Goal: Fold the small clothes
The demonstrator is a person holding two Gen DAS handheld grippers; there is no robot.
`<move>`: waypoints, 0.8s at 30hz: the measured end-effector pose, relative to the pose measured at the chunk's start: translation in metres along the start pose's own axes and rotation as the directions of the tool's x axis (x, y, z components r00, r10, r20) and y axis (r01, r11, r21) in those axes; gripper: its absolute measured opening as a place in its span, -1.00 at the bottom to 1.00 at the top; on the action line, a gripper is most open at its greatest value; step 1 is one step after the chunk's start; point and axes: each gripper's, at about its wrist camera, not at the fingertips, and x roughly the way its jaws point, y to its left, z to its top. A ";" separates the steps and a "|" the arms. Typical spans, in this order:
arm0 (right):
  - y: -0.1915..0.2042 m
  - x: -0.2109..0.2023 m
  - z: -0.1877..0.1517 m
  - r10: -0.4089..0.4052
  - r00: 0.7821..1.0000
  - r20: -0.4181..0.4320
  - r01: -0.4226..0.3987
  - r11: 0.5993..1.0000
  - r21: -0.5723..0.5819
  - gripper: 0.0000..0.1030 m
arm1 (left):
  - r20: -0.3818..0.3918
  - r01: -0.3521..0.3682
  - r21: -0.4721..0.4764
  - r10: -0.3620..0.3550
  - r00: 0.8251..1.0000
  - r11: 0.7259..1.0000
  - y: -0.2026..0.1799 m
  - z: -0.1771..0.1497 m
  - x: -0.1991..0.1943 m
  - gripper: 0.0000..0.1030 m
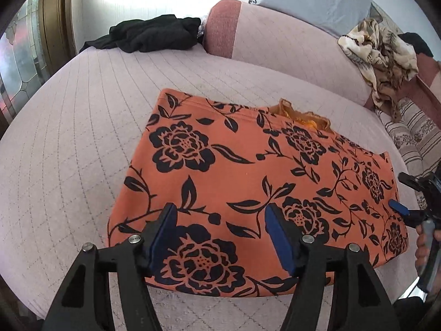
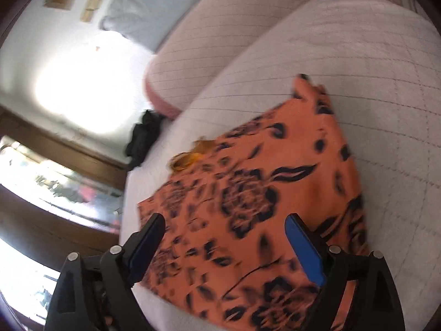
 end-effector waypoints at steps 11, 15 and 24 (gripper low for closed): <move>0.005 0.033 0.038 -0.032 0.999 0.002 0.032 0.999 -0.002 0.75 | -0.027 0.002 -0.032 -0.003 1.000 0.999 0.011 -0.008 0.016 0.32; 0.024 0.026 0.046 -0.075 0.997 0.037 0.075 0.997 -0.011 0.76 | -0.022 0.013 -0.034 -0.013 1.000 0.999 0.012 -0.007 0.017 0.34; 0.015 0.015 0.046 -0.154 0.983 0.098 0.149 0.987 0.056 0.73 | -0.027 0.010 -0.014 -0.010 1.000 1.000 0.010 -0.009 0.016 0.37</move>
